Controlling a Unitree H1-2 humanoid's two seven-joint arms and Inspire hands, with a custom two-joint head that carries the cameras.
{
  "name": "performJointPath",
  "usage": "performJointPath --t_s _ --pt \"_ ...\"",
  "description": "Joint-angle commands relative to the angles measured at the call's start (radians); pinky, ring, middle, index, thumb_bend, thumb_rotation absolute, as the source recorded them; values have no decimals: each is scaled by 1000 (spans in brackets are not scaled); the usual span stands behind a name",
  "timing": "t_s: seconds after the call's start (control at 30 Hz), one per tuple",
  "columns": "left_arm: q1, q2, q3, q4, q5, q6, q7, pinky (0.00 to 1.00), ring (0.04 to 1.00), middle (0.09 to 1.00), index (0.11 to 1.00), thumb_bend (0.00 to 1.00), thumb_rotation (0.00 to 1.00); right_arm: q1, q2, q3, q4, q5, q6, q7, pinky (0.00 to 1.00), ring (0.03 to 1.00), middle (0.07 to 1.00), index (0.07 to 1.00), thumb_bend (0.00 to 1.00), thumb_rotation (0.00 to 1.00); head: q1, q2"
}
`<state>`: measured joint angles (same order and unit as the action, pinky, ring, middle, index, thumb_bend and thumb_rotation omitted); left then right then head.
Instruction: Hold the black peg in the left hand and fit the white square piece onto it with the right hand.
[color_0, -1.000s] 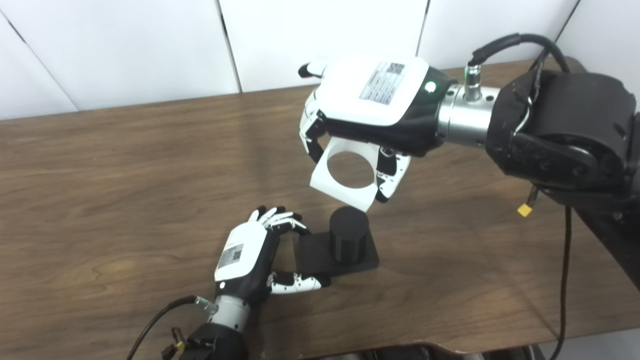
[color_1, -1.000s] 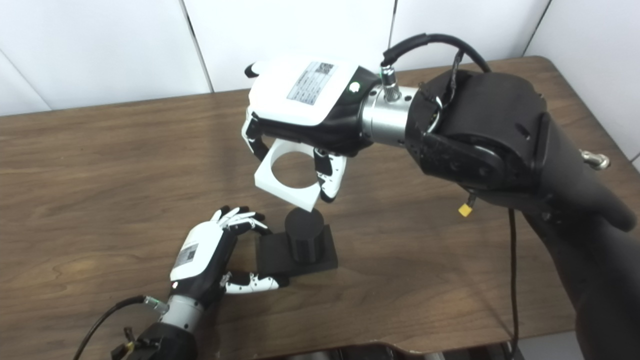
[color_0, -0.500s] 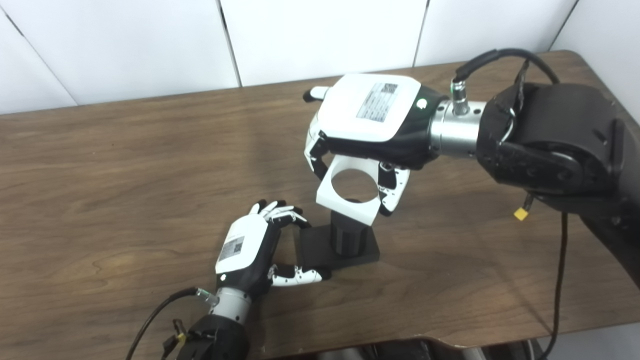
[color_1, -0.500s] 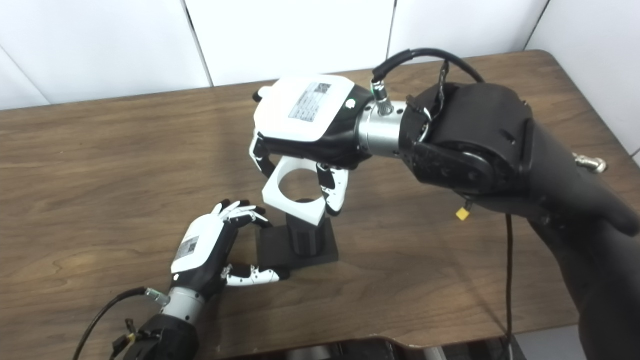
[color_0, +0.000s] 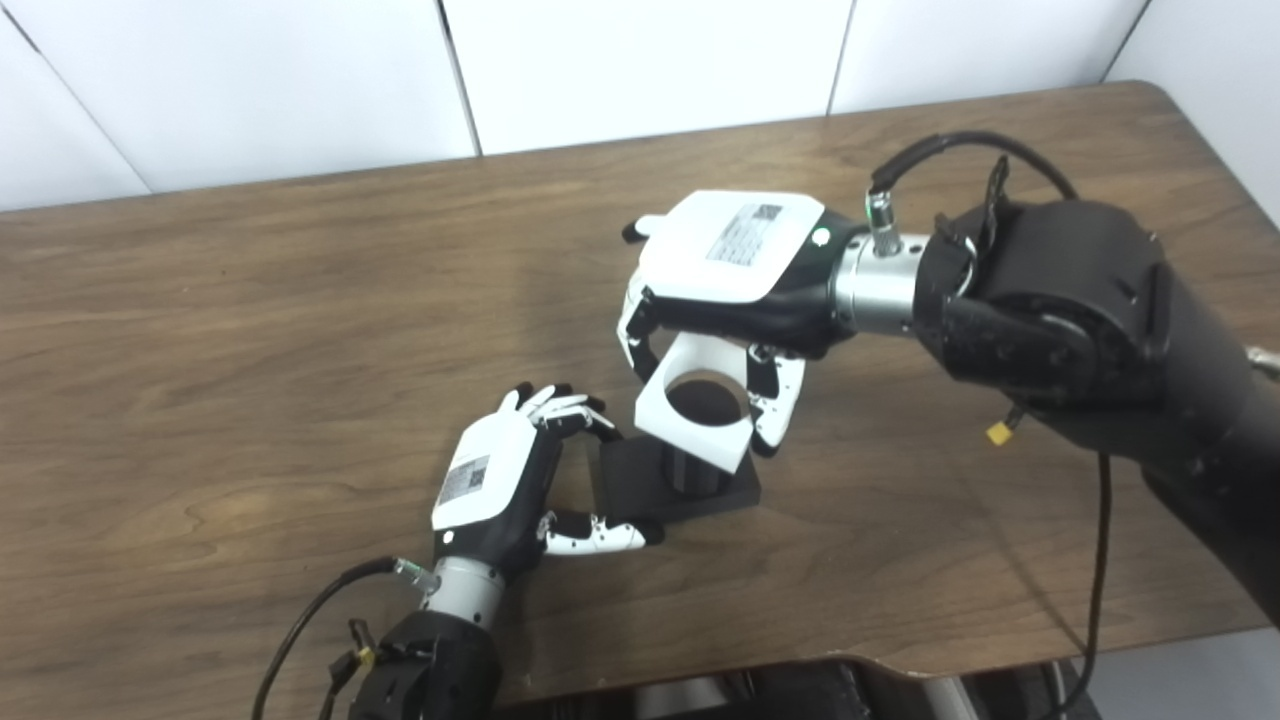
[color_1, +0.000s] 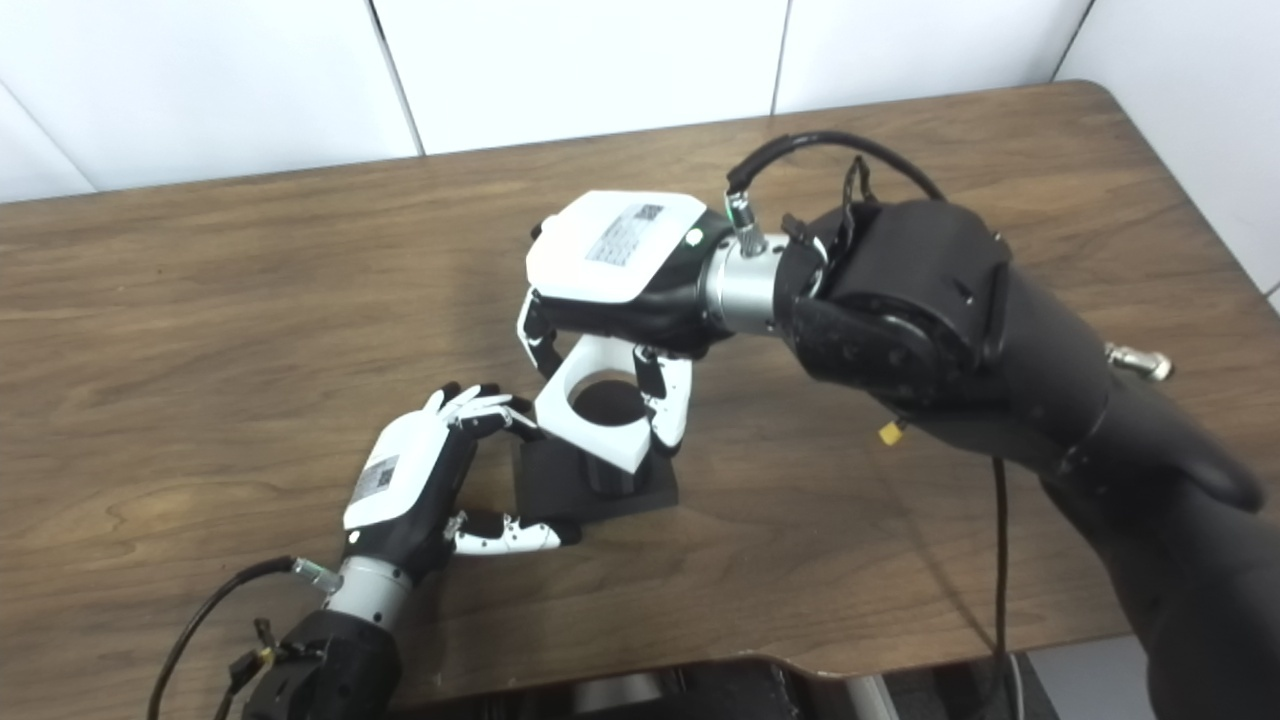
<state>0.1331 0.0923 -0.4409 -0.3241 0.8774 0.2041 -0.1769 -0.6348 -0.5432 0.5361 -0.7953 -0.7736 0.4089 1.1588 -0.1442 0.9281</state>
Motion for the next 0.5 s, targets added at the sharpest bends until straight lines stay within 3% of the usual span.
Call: performJointPath --t_s 0.0,0.47 --pt "-7 -2 -7 -12 5 8 -24 1000 903 811 489 507 54 -22 3 -20 -2 -21 27 67 1000 841 756 483 523 133 -1 1" --pt "-7 0 -10 -16 8 10 -27 1000 899 810 489 507 54 21 41 -8 35 -50 -13 46 1000 843 759 483 522 130 -2 0"
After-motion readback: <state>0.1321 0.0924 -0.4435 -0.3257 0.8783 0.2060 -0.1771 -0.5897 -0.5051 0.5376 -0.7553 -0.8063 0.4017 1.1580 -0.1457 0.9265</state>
